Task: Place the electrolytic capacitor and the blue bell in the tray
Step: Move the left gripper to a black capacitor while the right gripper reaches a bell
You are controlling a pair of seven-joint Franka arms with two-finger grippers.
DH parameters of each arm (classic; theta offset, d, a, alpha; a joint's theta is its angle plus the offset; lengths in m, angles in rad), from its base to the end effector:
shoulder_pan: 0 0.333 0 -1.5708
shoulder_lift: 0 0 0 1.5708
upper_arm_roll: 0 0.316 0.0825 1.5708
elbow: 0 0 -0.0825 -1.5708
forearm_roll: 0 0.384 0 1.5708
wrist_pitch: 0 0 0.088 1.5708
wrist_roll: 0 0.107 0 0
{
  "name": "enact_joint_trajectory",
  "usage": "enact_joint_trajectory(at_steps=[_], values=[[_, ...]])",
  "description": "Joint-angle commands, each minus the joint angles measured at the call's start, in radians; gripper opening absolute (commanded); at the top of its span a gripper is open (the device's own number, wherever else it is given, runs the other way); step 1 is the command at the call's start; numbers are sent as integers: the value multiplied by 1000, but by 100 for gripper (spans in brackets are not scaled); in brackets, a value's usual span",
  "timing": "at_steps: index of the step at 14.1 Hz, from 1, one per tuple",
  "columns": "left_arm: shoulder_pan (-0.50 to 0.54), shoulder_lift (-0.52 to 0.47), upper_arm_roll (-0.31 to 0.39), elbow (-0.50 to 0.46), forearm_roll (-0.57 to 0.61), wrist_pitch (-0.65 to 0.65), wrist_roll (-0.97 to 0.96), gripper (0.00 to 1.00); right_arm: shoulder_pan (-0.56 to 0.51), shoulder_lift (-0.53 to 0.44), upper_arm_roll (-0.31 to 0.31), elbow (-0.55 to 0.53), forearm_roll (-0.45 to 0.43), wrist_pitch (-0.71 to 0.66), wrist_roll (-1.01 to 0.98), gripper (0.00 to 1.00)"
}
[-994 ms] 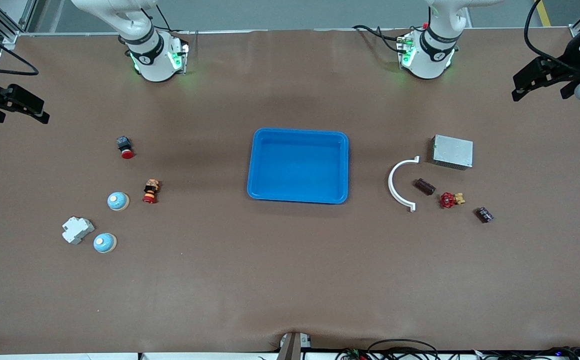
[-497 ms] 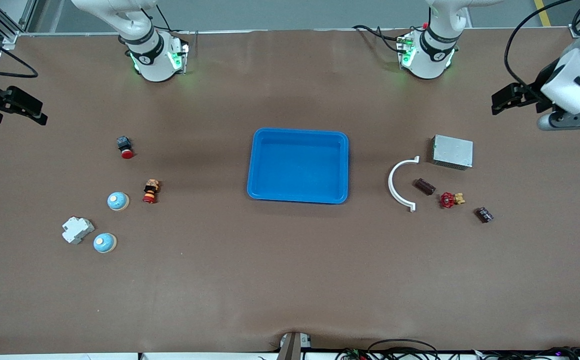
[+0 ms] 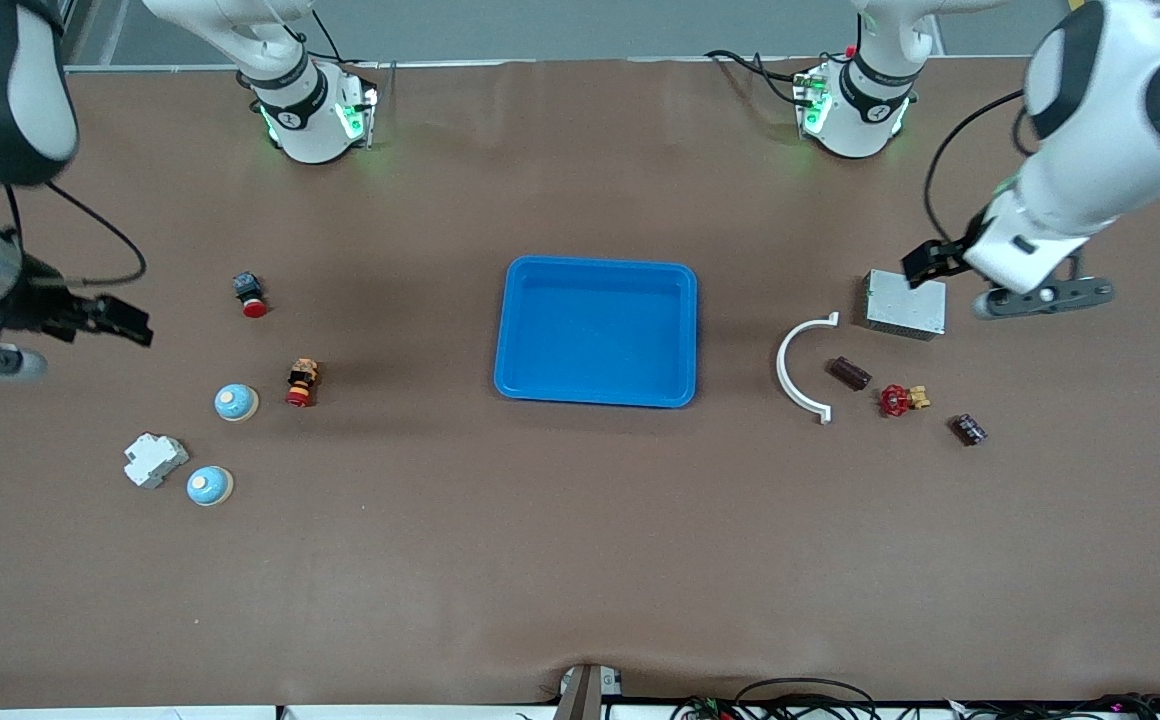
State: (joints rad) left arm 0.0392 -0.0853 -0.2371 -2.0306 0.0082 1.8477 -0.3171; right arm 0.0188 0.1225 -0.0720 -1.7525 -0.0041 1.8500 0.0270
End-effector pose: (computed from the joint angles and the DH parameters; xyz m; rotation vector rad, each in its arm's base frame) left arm 0.5098 -0.1040 0.4749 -3.0808 -0.1826 0.1385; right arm 0.5961 -0.0303 0.4913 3.1265 -0.1229 -0.0389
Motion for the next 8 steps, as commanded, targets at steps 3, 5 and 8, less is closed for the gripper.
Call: enact_joint_trajectory(at_steps=[3,5,8], values=[[5,27,-36,-202,32,258,-261,100,-45,208,9,5,-2,246,2,100],[17,64,-34,-290,35,405,-316,100,-51,287,8,7,1,349,1,100],[51,175,-36,-301,35,488,-461,94,-56,386,8,8,0,480,1,100]])
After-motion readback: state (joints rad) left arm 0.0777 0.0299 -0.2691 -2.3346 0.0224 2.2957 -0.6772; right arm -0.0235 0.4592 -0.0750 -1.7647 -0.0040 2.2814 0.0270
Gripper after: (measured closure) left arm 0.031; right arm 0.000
